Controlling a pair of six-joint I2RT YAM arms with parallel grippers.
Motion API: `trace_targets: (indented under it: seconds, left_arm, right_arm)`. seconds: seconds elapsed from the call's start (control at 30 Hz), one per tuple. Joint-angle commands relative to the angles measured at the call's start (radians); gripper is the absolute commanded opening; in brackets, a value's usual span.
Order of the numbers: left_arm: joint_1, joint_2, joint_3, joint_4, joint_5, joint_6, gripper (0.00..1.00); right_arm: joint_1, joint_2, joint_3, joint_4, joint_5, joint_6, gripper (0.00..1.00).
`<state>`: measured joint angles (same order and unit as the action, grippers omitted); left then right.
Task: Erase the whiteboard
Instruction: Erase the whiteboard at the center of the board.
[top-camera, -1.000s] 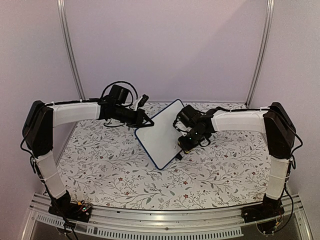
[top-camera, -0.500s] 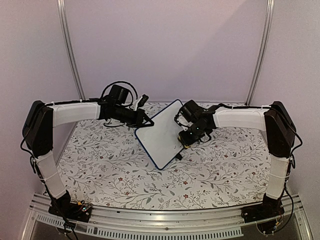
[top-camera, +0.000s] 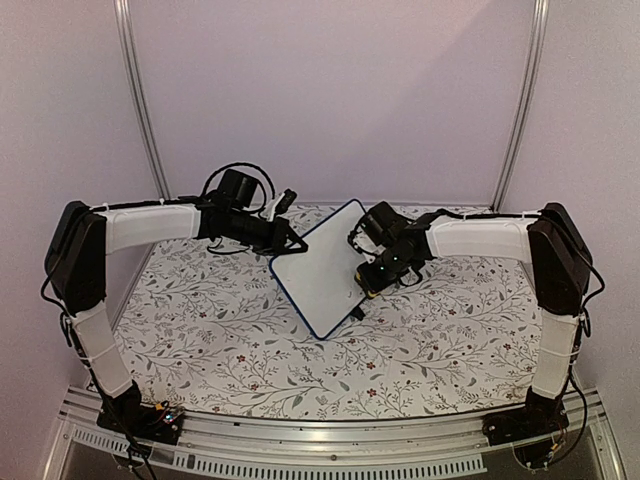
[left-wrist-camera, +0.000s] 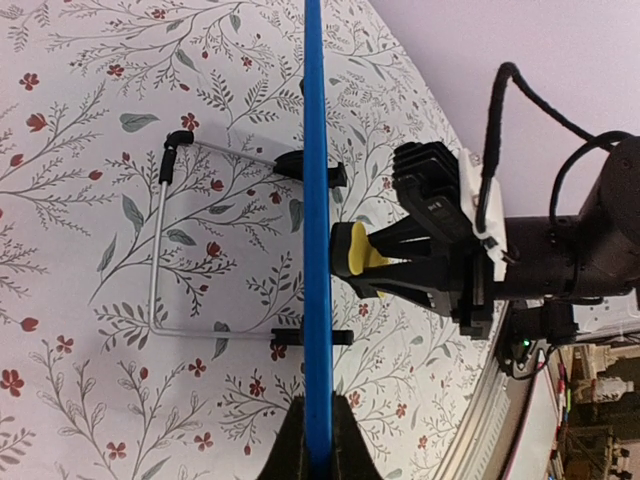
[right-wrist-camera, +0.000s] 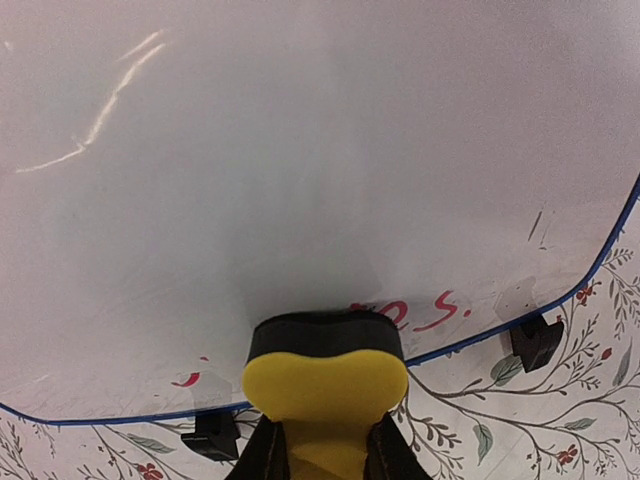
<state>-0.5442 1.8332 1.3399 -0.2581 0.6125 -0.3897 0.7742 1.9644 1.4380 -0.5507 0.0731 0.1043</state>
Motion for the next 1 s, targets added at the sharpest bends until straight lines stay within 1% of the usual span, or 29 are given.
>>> trace_targets:
  seconds: [0.0, 0.4, 0.5, 0.8, 0.97]
  left_arm:
    - [-0.021, 0.023, 0.008, -0.041, -0.013, 0.055, 0.0]
    - [-0.02, 0.016, 0.007, -0.04, -0.014, 0.054, 0.0]
    - [-0.021, 0.012, 0.007, -0.04, -0.014, 0.055, 0.0]
    - [-0.02, 0.014, 0.007, -0.041, -0.012, 0.055, 0.0]
    - [-0.021, 0.015, 0.004, -0.035, -0.005, 0.052, 0.0]
  right_arm:
    - [0.014, -0.005, -0.024, 0.043, -0.028, -0.007, 0.2]
    - [0.014, -0.013, 0.045, 0.065, 0.002, -0.006, 0.2]
    - [0.014, -0.008, 0.06, 0.055, -0.013, -0.013, 0.2]
    - [0.064, -0.004, -0.033, 0.027, -0.036, -0.045, 0.2]
    - [0.099, -0.003, -0.067, 0.031, -0.099, -0.055, 0.2]
